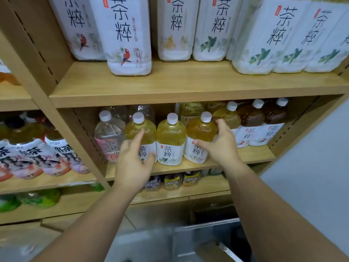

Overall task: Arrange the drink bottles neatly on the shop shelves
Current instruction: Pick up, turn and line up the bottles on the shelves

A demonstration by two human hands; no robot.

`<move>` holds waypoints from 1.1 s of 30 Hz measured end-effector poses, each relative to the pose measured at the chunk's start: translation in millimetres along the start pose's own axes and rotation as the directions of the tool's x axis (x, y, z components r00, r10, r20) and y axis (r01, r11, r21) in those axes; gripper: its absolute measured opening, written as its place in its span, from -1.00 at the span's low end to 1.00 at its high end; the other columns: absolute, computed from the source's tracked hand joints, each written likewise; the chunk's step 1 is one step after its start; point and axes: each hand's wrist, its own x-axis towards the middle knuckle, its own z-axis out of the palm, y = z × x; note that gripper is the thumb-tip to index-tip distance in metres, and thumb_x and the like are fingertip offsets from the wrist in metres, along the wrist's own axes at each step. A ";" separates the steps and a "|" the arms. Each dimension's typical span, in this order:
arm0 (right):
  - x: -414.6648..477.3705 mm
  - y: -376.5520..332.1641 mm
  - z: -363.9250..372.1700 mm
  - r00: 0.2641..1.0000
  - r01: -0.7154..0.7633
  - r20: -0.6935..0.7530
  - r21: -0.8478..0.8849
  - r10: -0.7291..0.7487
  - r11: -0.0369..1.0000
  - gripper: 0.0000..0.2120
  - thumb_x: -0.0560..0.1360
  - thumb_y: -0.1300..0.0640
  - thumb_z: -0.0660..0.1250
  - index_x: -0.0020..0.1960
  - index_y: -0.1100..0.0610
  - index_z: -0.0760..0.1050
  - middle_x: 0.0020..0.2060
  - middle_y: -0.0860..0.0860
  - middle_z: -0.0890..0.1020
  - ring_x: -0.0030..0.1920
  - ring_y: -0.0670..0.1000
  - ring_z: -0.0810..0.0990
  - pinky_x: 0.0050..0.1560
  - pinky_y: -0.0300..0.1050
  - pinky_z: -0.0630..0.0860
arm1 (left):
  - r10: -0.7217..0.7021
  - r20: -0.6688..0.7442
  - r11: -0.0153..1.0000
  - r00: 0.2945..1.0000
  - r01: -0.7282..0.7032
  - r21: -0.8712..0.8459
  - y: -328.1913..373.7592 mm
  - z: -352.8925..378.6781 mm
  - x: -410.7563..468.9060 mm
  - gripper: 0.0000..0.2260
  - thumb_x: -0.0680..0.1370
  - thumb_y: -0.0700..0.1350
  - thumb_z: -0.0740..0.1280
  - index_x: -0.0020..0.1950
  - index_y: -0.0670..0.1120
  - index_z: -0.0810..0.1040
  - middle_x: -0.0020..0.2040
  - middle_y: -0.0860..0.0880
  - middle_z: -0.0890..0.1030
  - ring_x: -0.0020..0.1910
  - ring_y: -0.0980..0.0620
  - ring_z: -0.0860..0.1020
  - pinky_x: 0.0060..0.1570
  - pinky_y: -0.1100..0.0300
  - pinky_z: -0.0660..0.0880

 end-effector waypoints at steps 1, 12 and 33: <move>0.9 -0.2 -0.2 1.000 0.004 -0.008 0.001 -0.003 1.000 -0.20 0.21 -0.13 0.67 0.33 -0.07 0.36 0.19 -0.03 0.59 0.22 0.07 0.56 0.19 0.13 0.56 | -0.011 0.007 1.000 1.000 0.011 0.004 3.9 1.4 -1.1 -0.32 0.57 0.02 0.43 0.63 0.15 0.20 0.19 0.01 0.39 -0.11 0.29 0.42 0.08 0.17 0.37; -26.2 13.3 -12.0 0.991 -0.021 -0.131 0.122 0.037 0.992 -0.29 0.20 0.01 0.69 0.23 -0.17 0.40 0.14 -0.10 0.57 0.18 0.00 0.55 0.17 0.11 0.57 | 0.010 -0.002 0.998 1.000 -0.010 -0.057 4.5 10.1 -4.0 -0.30 0.51 0.02 0.49 0.59 0.14 0.25 0.22 0.05 0.38 0.22 0.05 0.44 0.20 0.05 0.47; -46.9 -120.1 -160.9 0.914 0.355 0.024 0.439 -0.405 0.826 -0.31 0.16 0.27 0.73 0.18 -0.09 0.54 0.09 -0.07 0.70 0.10 -0.09 0.68 0.00 -0.13 0.64 | 0.424 0.265 0.717 0.866 -0.142 -0.682 154.7 -44.0 16.8 -0.46 0.32 0.01 0.59 0.28 0.13 0.57 0.21 0.00 0.69 0.22 0.00 0.65 0.22 -0.03 0.57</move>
